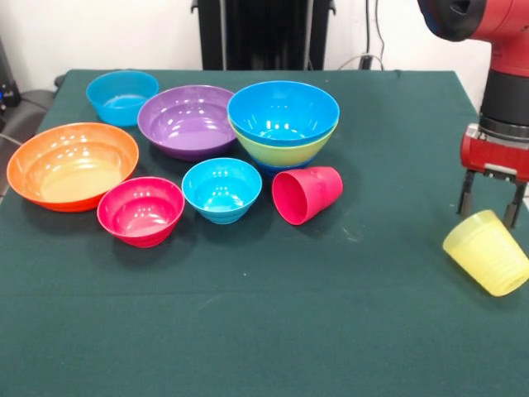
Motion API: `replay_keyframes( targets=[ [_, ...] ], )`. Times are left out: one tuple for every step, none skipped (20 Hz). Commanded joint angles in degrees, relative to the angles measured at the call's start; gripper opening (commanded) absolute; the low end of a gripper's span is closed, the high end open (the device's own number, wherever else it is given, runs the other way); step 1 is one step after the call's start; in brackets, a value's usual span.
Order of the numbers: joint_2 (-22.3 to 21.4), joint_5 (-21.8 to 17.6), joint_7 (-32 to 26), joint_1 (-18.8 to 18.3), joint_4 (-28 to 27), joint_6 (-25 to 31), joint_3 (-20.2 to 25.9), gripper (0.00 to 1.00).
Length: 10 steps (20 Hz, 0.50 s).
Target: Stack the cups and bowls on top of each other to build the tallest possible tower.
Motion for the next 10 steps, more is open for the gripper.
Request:
replay_keyframes(
  targets=[
    [0.17,0.97,2.65,-0.78,-1.30,-1.06,3.00,1.00],
    [0.50,0.90,2.47,-1.11,-1.49,-1.64,3.16,1.00],
    [0.90,0.85,2.43,-1.27,-1.71,-2.16,3.19,1.00],
    [1.31,0.74,2.35,-1.46,-1.96,-2.66,3.22,1.00],
    [1.71,0.63,2.27,-1.65,-2.21,-3.16,3.25,1.00],
    [2.71,0.43,2.81,-1.46,-2.16,-4.80,2.97,1.00],
    [3.43,0.25,2.99,-1.51,-2.43,-5.90,2.81,1.00],
    [3.94,0.19,3.06,-1.63,-2.68,-6.63,2.70,1.00],
    [4.46,0.13,3.12,-1.75,-2.93,-7.36,2.59,1.00],
    [4.88,0.18,3.02,-1.94,-3.35,-7.59,2.52,1.00]
  ],
)
